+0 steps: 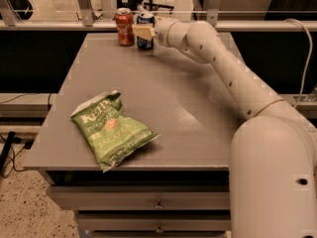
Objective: Move pepsi can near coke can
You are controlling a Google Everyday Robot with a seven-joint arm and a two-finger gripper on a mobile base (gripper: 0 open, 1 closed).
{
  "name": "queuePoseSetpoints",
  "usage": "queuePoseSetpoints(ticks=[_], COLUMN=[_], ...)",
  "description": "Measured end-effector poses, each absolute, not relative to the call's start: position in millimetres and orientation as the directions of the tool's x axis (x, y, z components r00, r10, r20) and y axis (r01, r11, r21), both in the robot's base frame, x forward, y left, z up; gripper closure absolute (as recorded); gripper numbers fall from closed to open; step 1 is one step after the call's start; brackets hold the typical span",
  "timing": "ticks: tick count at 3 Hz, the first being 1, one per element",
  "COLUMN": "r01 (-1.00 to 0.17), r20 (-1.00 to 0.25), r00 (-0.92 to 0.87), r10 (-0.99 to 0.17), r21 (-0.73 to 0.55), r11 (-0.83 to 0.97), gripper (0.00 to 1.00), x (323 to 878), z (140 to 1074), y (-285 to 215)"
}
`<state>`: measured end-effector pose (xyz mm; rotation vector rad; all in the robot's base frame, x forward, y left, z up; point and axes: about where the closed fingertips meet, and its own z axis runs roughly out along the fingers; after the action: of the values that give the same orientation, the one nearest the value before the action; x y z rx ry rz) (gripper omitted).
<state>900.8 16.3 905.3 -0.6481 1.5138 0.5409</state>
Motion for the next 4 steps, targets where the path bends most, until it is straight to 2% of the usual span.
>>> queuePoseSetpoints(ticks=[1, 2, 3, 4], r01=[-0.708, -0.708, -0.722, -0.730], r20=[-0.998, -0.998, -0.998, -0.996], r00=[-0.003, -0.003, 0.007, 0.046], r10=[-0.065, -0.065, -0.069, -0.082], r21=[-0.043, -0.043, -0.053, -0.089], r11=[0.705, 0.705, 0.690, 0.677], gripper=[0.27, 0.04, 0.00, 0.00], x=[899, 899, 897, 883], z=[896, 898, 896, 920], y=[16, 16, 12, -29])
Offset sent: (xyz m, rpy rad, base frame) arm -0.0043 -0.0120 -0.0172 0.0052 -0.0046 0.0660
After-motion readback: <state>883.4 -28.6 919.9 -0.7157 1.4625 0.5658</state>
